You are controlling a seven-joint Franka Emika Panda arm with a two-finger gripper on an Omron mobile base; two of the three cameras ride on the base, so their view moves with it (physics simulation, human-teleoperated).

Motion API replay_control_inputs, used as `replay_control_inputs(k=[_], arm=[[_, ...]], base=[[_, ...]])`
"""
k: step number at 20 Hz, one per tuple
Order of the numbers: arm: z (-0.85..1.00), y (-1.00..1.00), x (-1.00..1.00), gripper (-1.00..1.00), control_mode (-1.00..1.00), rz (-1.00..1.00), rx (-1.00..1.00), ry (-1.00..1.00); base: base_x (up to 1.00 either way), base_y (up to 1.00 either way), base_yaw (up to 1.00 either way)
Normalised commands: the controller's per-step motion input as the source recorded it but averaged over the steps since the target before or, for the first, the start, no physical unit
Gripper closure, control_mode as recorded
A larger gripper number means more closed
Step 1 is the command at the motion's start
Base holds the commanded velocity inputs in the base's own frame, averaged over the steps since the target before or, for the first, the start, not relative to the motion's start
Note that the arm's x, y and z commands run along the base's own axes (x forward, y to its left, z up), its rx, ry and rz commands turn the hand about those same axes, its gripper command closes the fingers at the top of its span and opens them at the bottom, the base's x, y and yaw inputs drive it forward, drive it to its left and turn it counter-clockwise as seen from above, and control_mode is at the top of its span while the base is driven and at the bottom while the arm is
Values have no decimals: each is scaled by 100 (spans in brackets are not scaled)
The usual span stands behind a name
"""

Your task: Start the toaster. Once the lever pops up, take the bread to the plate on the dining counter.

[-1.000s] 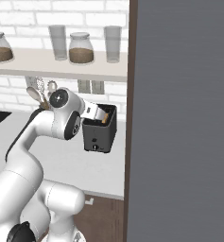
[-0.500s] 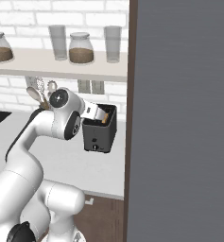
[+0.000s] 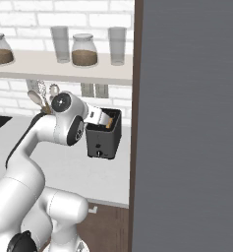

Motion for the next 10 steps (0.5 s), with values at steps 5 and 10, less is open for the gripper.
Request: replay_control_inputs(k=[5, 10], arm=[[0, 0, 0, -100, -100, 0, 0, 0], [0, 0, 0, -100, -100, 0, 0, 0]], base=[[0, 0, 0], [0, 0, 0]])
